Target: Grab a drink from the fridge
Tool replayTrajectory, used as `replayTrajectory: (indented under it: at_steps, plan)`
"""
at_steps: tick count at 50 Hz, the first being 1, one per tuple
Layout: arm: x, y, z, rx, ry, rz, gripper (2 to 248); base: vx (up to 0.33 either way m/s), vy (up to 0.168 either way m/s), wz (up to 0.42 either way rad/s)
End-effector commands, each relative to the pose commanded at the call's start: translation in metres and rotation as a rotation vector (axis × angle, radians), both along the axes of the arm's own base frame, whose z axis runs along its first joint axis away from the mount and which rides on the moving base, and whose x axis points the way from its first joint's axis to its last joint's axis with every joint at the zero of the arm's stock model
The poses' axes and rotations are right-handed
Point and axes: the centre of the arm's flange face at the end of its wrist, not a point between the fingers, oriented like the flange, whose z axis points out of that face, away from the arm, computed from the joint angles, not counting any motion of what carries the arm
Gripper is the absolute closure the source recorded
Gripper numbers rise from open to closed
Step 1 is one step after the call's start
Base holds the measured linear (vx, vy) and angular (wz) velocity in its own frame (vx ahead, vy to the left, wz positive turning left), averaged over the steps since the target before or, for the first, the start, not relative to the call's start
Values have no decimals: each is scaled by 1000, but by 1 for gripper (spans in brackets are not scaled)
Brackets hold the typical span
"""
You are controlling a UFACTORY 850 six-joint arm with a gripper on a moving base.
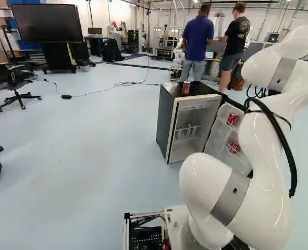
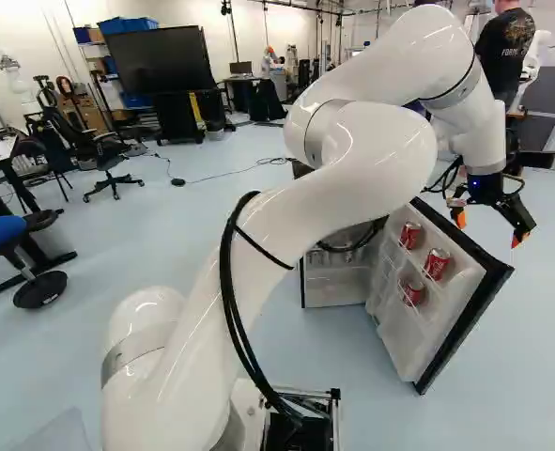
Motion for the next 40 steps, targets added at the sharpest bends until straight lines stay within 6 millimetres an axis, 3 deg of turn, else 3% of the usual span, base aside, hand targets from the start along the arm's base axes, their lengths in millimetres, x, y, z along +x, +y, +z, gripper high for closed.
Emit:
replayTrajectory:
  at_steps: [14, 40]
  plan:
    - [0, 3, 0, 4, 3, 3, 3, 0, 0, 0]
    - [4, 33, 2, 32, 26, 31, 3, 0, 0, 0]
